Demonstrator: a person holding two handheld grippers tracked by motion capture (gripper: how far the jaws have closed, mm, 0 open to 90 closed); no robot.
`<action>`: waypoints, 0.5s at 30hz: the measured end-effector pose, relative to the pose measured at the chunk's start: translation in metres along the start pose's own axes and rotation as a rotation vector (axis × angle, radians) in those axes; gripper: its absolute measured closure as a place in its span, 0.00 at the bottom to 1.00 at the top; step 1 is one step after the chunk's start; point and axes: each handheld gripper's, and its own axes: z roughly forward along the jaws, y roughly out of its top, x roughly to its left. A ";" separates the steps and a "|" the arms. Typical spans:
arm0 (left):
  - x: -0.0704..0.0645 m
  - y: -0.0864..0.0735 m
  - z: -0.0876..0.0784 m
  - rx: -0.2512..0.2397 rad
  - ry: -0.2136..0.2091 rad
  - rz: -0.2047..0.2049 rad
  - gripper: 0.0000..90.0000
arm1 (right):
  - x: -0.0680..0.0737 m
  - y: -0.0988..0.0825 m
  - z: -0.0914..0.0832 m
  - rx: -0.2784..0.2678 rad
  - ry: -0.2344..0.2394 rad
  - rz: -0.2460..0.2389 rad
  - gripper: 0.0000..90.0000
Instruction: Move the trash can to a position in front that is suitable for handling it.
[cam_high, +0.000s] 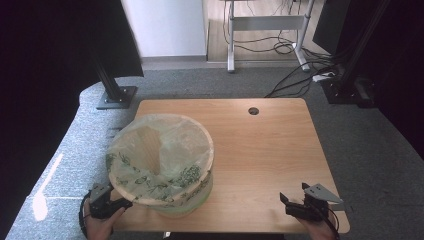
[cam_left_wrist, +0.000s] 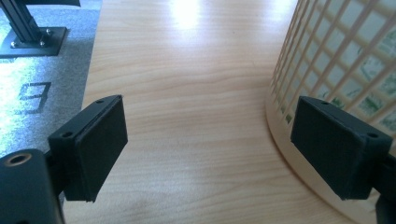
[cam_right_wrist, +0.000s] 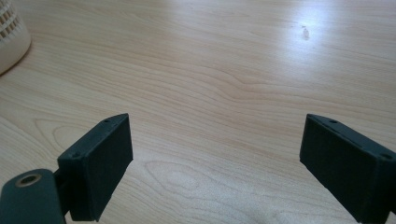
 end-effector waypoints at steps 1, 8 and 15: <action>0.000 0.001 0.000 -0.004 0.001 -0.002 0.12 | -0.001 0.000 0.001 0.004 0.003 -0.005 0.11; 0.003 0.003 -0.002 -0.011 0.017 -0.042 0.12 | -0.006 0.000 0.002 0.011 -0.014 0.001 0.12; -0.004 0.019 -0.005 -0.030 0.063 -0.036 0.12 | 0.000 0.002 0.002 0.002 -0.027 -0.016 0.13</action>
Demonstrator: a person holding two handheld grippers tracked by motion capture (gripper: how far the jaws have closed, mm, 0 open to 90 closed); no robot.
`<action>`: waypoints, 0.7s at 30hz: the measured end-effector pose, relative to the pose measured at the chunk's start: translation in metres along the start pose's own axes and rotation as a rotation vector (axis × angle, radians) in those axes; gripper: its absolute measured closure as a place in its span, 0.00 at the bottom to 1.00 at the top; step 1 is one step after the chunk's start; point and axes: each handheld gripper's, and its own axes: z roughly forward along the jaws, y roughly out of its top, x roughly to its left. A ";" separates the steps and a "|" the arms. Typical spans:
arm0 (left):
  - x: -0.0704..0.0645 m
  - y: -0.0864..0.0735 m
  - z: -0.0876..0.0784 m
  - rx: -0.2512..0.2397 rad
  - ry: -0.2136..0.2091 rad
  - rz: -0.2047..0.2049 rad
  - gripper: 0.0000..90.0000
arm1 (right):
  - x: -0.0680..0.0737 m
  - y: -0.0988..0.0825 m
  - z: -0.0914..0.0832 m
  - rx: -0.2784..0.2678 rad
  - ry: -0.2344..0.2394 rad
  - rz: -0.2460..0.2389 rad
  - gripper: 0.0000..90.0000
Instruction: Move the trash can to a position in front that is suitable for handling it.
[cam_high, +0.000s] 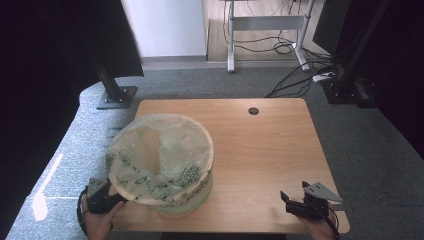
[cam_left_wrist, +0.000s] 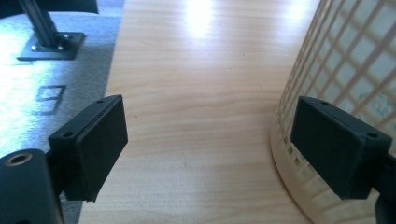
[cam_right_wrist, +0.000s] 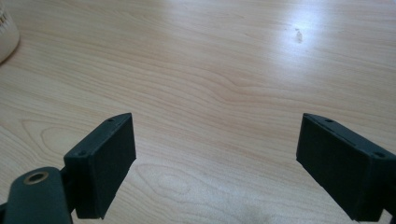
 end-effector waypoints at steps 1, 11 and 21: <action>-0.004 0.003 -0.001 -0.002 0.003 -0.011 0.12 | 0.000 0.000 0.000 0.002 0.000 -0.003 0.14; -0.028 0.016 0.008 0.006 0.030 0.026 0.14 | -0.001 -0.002 0.001 0.001 -0.011 -0.001 0.14; -0.053 0.031 0.026 0.039 0.008 0.052 0.14 | -0.002 0.001 0.001 -0.013 -0.017 0.019 0.14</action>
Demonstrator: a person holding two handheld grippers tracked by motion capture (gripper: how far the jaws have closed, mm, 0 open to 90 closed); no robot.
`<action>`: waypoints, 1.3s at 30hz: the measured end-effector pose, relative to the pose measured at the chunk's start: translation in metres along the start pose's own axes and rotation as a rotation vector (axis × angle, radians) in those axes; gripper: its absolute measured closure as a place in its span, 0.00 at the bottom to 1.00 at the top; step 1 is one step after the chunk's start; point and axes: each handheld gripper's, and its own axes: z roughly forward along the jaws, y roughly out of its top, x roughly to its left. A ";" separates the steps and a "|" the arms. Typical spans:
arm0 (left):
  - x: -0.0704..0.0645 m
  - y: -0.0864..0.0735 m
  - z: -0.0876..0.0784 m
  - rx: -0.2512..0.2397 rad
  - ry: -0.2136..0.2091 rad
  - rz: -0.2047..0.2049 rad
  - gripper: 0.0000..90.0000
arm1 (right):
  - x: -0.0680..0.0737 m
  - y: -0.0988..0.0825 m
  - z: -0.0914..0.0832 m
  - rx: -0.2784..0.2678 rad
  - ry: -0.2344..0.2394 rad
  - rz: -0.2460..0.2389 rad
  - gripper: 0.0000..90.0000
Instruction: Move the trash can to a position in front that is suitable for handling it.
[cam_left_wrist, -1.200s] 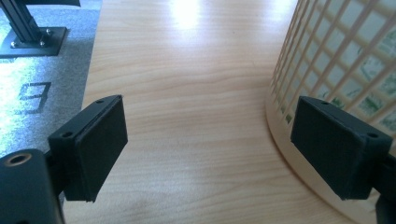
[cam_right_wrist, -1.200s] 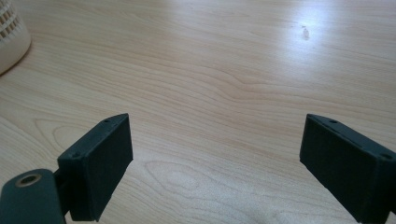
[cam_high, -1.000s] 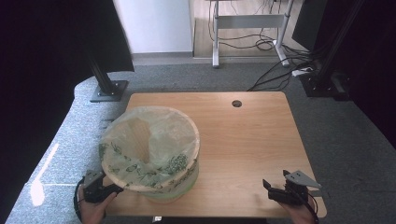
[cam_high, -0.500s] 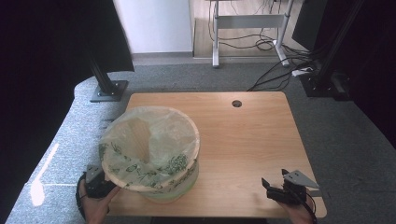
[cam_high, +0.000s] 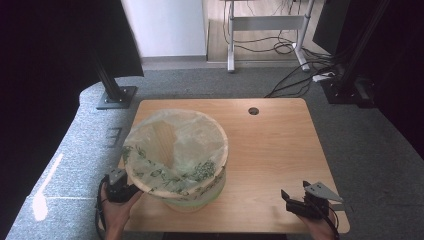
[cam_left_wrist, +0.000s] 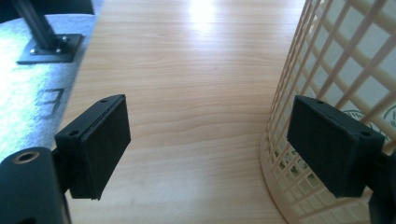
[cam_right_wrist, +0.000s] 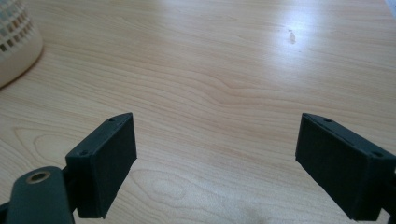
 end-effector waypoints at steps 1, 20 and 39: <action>-0.003 0.002 0.002 -0.002 -0.008 0.009 0.15 | 0.000 0.001 0.000 -0.002 0.000 0.000 0.14; -0.049 0.015 0.027 -0.001 -0.118 0.097 0.16 | -0.002 -0.002 0.000 0.011 -0.026 -0.005 0.14; -0.006 -0.004 0.010 0.026 -0.139 0.088 0.15 | 0.002 -0.001 0.002 0.011 -0.012 -0.033 0.15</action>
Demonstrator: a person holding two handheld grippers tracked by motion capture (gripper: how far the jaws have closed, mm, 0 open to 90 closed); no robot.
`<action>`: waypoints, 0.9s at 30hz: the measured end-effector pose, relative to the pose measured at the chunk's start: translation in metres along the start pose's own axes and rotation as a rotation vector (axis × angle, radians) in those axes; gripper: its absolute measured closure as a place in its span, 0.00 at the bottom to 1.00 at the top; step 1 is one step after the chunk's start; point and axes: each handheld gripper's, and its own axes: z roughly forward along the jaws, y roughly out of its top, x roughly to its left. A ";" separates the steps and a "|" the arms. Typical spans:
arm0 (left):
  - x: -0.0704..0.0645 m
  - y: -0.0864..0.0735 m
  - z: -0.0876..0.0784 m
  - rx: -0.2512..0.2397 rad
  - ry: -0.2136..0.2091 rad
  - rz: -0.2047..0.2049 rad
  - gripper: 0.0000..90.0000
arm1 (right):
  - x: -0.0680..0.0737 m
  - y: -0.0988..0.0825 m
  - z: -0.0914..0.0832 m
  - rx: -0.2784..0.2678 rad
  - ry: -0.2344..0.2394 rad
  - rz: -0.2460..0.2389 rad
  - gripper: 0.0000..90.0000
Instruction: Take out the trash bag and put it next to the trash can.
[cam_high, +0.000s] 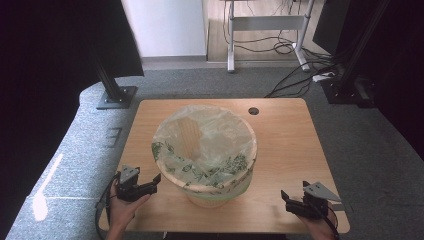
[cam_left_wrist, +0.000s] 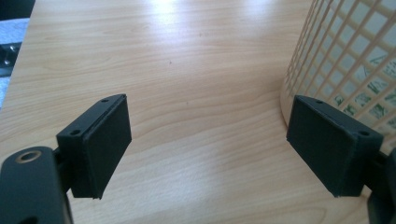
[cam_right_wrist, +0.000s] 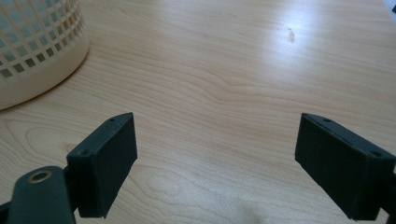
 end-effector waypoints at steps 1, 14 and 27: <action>0.002 0.000 -0.001 -0.002 -0.002 -0.002 0.15 | 0.001 0.001 0.000 -0.004 -0.003 -0.009 0.15; 0.024 0.036 -0.061 -0.142 -0.127 0.059 0.19 | 0.004 0.001 0.002 -0.003 0.004 -0.015 0.15; 0.018 0.085 -0.094 -0.233 -0.304 0.145 0.21 | 0.003 0.000 0.003 -0.001 -0.011 -0.011 0.15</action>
